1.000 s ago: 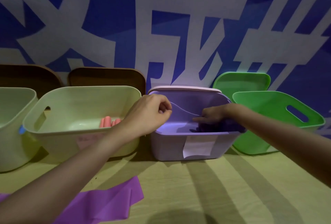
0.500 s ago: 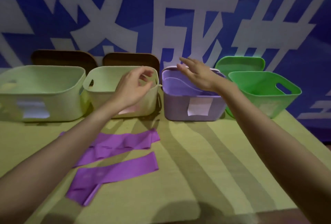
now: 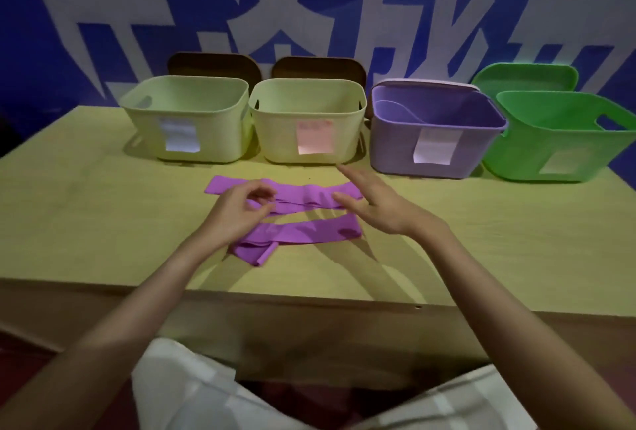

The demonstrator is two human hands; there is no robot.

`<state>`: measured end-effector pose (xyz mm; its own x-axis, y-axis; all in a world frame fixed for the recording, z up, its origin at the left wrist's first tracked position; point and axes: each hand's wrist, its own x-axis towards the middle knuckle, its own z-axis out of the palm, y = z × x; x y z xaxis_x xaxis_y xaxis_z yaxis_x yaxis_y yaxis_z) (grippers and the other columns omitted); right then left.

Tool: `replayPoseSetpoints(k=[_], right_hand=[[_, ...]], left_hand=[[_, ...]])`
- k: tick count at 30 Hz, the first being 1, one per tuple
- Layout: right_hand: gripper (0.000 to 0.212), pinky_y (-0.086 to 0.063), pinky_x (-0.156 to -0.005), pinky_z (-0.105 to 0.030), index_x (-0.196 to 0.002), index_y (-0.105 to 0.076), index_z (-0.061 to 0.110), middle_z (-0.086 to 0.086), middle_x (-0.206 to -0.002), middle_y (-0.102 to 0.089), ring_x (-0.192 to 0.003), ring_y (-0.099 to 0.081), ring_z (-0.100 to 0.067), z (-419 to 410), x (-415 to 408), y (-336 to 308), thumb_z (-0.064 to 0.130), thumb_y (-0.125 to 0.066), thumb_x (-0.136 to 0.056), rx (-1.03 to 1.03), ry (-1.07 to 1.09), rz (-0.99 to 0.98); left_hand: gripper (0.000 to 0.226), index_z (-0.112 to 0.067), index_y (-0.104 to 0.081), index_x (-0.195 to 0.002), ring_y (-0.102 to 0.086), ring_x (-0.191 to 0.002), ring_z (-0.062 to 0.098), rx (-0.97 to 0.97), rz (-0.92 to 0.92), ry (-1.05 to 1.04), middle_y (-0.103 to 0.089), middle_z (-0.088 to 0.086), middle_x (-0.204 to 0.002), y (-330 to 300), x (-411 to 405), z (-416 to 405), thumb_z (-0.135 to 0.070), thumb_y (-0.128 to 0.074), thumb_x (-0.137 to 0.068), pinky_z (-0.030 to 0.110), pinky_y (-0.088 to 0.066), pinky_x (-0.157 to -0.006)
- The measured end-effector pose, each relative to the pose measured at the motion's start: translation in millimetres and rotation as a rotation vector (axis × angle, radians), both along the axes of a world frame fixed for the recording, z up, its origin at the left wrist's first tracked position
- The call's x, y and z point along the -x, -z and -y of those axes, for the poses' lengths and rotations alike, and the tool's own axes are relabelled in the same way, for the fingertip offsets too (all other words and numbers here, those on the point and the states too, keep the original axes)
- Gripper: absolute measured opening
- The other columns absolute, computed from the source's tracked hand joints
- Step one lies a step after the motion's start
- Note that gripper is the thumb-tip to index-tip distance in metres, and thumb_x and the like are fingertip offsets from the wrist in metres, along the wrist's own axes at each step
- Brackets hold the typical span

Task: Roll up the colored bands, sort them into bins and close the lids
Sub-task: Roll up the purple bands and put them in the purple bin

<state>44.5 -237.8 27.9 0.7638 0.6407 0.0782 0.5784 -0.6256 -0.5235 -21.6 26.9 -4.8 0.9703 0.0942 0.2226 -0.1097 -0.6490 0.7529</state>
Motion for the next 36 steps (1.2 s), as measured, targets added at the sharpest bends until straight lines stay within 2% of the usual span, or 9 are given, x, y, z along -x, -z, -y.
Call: replayPoseSetpoints(k=[6,9,12,17,21,24,29,33,36], right_hand=[[0.064,-0.027,-0.115,-0.037,-0.148,-0.033,0.017,-0.008,-0.152,-0.036,-0.140,-0.032,-0.023,3,18,45,0.036,-0.059,-0.093,0.107,-0.038,-0.084],[0.046,-0.034,-0.109,-0.037,-0.137,-0.049,0.007,-0.014,-0.140,-0.049,-0.132,-0.041,-0.029,5,19,52,0.023,-0.059,-0.094,0.124,-0.039,-0.046],[0.033,-0.039,-0.100,-0.036,-0.126,-0.057,0.002,-0.017,-0.126,-0.057,-0.119,-0.050,-0.032,7,20,54,0.017,-0.055,-0.096,0.084,0.005,0.011],[0.028,-0.041,-0.094,-0.041,-0.110,-0.062,-0.001,-0.019,-0.114,-0.061,-0.111,-0.051,-0.035,8,7,64,0.023,-0.055,-0.096,0.038,0.233,0.046],[0.019,-0.044,-0.084,-0.036,-0.099,-0.066,0.007,-0.011,-0.104,-0.059,-0.100,-0.052,-0.028,0,6,67,0.022,-0.067,-0.087,0.027,0.391,0.043],[0.011,-0.040,-0.068,-0.028,-0.090,-0.062,0.005,-0.007,-0.089,-0.060,-0.081,-0.056,-0.022,-3,8,61,0.012,-0.069,-0.085,-0.171,0.471,-0.051],[0.008,-0.054,-0.056,-0.029,-0.093,-0.052,0.002,-0.012,-0.067,-0.062,-0.048,-0.059,-0.015,0,8,35,0.000,-0.059,-0.091,-0.755,0.540,-0.563],[0.009,-0.051,-0.055,-0.021,-0.097,-0.059,0.001,-0.008,-0.065,-0.060,-0.044,-0.053,-0.010,9,0,25,-0.001,-0.061,-0.089,-0.911,0.572,-0.591],[0.010,-0.051,-0.055,-0.018,-0.100,-0.062,0.002,-0.007,-0.071,-0.062,-0.052,-0.056,-0.008,14,-5,25,0.000,-0.060,-0.090,-0.925,0.590,-0.563]], left_hand=[[0.042,-0.035,-0.058,-0.104,-0.058,-0.098,-0.002,0.060,-0.039,-0.054,-0.056,-0.003,-0.113,35,51,-15,-0.034,-0.078,-0.067,0.011,-0.044,-0.083],[0.054,-0.026,-0.054,-0.116,-0.056,-0.105,0.009,0.035,-0.014,-0.104,-0.051,-0.002,-0.116,47,60,-18,-0.016,-0.082,-0.072,0.009,-0.039,-0.082],[0.052,-0.019,-0.056,-0.121,-0.058,-0.101,0.014,0.003,-0.013,-0.167,-0.056,0.000,-0.113,54,59,-21,-0.010,-0.080,-0.075,0.011,-0.040,-0.073],[0.083,-0.020,-0.052,-0.133,-0.061,-0.097,0.013,0.127,-0.179,-0.067,-0.061,-0.006,-0.117,46,45,-36,-0.036,-0.086,-0.059,0.016,-0.045,-0.066],[0.063,-0.021,-0.058,-0.125,-0.054,-0.077,0.010,0.107,-0.233,0.014,-0.062,0.006,-0.108,36,35,-39,-0.019,-0.085,-0.068,0.014,-0.044,-0.061],[0.058,-0.022,-0.065,-0.109,-0.050,-0.068,0.002,0.142,-0.238,0.046,-0.058,0.002,-0.094,28,34,-35,-0.035,-0.090,-0.059,0.018,-0.046,-0.068],[0.064,-0.024,-0.063,-0.108,-0.056,-0.089,0.003,0.179,-0.137,0.136,-0.056,-0.002,-0.097,5,40,-24,-0.043,-0.083,-0.051,0.014,-0.044,-0.091],[0.064,-0.025,-0.060,-0.113,-0.051,-0.078,0.007,0.250,-0.193,0.233,-0.053,-0.006,-0.089,-10,40,-17,-0.034,-0.087,-0.055,0.021,-0.043,-0.075],[0.074,-0.029,-0.060,-0.110,-0.034,-0.066,0.022,0.217,-0.373,0.235,-0.033,0.006,-0.077,-7,35,-18,-0.049,-0.091,-0.046,0.031,-0.032,-0.066]])
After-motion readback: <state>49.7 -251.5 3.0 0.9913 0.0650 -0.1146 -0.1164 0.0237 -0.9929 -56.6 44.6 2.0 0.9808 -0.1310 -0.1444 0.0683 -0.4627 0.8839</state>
